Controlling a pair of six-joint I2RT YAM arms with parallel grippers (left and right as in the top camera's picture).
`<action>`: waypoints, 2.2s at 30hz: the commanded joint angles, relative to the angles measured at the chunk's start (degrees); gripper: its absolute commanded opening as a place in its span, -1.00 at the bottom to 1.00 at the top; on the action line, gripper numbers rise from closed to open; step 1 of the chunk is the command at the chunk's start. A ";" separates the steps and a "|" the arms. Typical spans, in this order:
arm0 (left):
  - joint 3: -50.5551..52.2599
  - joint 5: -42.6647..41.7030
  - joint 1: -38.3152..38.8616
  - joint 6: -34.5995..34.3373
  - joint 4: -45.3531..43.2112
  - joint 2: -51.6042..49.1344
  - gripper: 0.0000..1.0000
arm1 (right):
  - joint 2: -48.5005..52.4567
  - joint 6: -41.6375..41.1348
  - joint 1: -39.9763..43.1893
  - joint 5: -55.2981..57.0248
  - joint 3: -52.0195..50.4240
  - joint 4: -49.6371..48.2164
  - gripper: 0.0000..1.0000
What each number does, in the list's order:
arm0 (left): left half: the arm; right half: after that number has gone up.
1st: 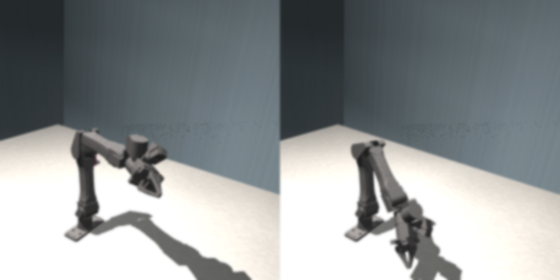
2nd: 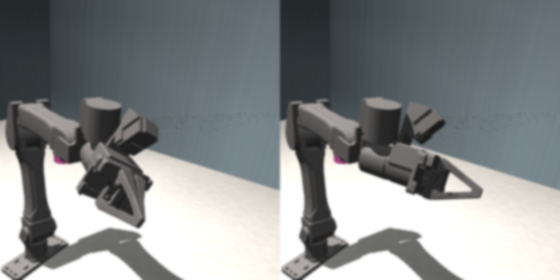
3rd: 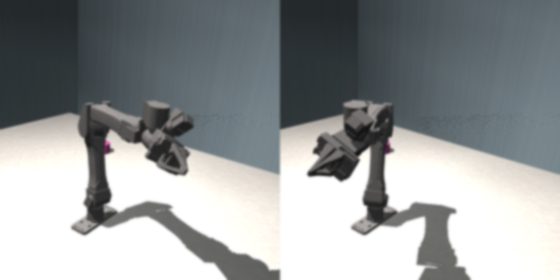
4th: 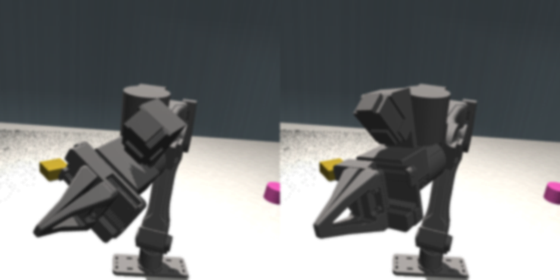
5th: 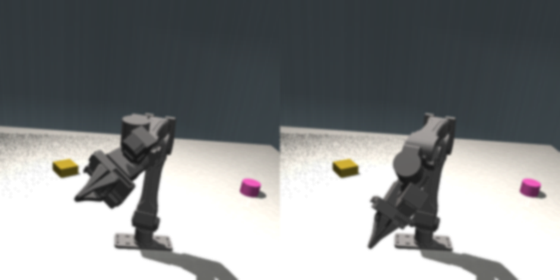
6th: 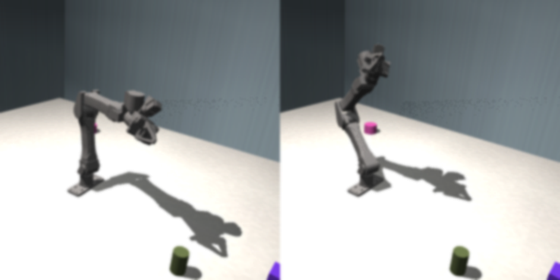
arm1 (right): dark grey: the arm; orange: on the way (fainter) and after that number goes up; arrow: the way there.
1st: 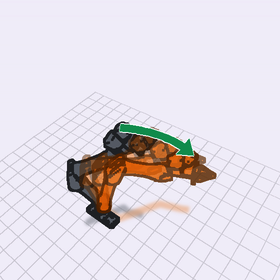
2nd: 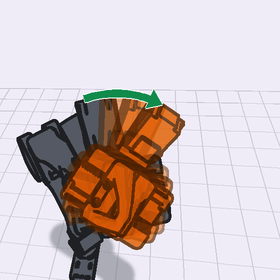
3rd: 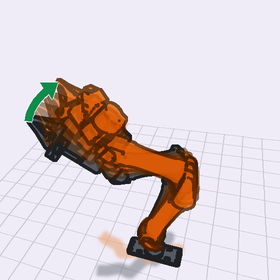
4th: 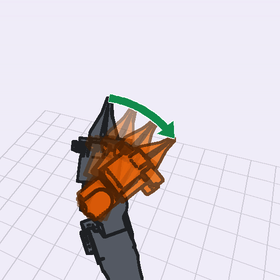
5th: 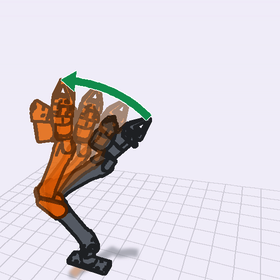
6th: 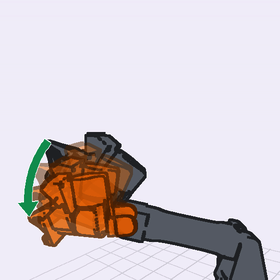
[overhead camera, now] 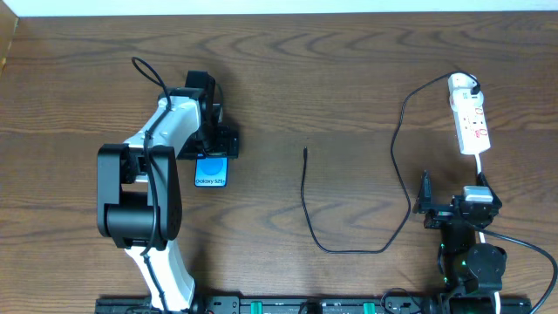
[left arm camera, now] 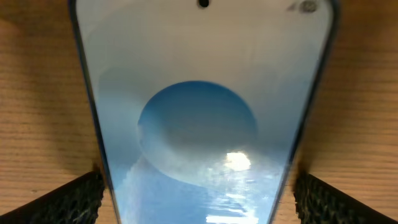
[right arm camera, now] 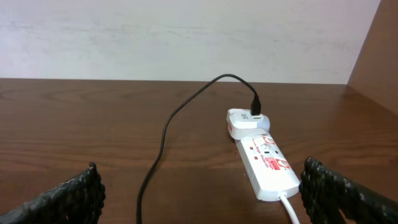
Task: Plug charger to phone and switch on socket
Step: 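Lower the left gripper and close it on the phone's sides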
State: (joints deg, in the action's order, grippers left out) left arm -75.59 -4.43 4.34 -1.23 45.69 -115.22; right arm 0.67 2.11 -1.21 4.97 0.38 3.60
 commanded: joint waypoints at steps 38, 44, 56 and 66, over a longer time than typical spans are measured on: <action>3.06 -0.07 -0.28 0.15 -1.95 -0.63 0.86 | -0.39 -0.35 -0.37 0.70 -0.09 0.09 0.99; 3.06 -0.09 -0.28 0.15 -1.92 -0.63 0.80 | -0.39 -0.35 -0.37 0.70 -0.09 0.09 0.99; 3.06 -0.09 -0.28 0.13 -1.90 -0.63 0.69 | -0.39 -0.35 -0.37 0.70 -0.09 0.09 0.99; 3.06 -0.11 -0.28 0.13 -1.88 -0.63 0.62 | -0.39 -0.35 -0.37 0.70 -0.09 0.11 0.98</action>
State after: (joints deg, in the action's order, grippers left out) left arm -74.43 -4.19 4.34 -1.28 43.70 -114.54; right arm 0.67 2.13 -1.21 4.99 0.38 3.60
